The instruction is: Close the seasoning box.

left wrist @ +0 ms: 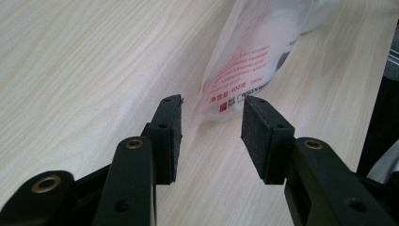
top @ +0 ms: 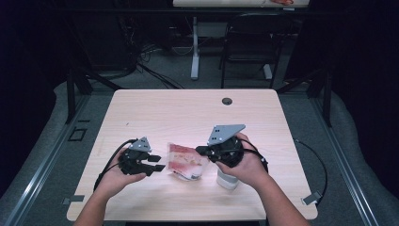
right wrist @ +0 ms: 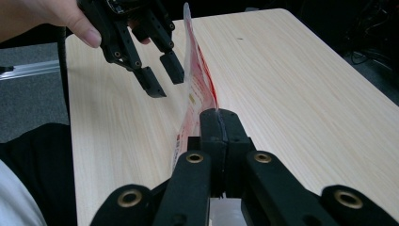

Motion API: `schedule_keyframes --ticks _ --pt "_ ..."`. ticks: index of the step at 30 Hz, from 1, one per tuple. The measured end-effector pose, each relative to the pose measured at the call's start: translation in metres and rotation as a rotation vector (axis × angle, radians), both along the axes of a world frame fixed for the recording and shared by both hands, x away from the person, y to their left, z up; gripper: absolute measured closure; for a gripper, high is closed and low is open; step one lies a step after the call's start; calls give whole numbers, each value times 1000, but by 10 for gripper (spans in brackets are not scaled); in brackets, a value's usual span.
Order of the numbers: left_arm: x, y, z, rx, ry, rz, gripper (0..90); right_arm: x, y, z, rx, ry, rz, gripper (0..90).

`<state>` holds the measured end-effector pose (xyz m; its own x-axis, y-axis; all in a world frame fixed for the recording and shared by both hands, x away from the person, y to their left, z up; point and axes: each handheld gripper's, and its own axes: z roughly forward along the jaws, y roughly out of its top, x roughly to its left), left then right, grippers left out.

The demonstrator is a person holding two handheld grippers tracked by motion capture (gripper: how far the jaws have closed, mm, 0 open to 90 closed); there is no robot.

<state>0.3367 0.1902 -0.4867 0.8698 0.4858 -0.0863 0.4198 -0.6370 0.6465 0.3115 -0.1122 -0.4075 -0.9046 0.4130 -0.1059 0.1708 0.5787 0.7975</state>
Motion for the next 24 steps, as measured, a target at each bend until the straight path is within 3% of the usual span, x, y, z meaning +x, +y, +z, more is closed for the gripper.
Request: schedule_keyframes --ticks 8,16,24 --pt "0 5 3 -35 -8 14 553 1 9 -2 22 21 22 892" --pt "0 11 3 -33 -8 32 536 3 25 -2 38 50 57 837" --pt "-1 20 7 -31 -20 55 529 -1 24 5 123 63 66 755"
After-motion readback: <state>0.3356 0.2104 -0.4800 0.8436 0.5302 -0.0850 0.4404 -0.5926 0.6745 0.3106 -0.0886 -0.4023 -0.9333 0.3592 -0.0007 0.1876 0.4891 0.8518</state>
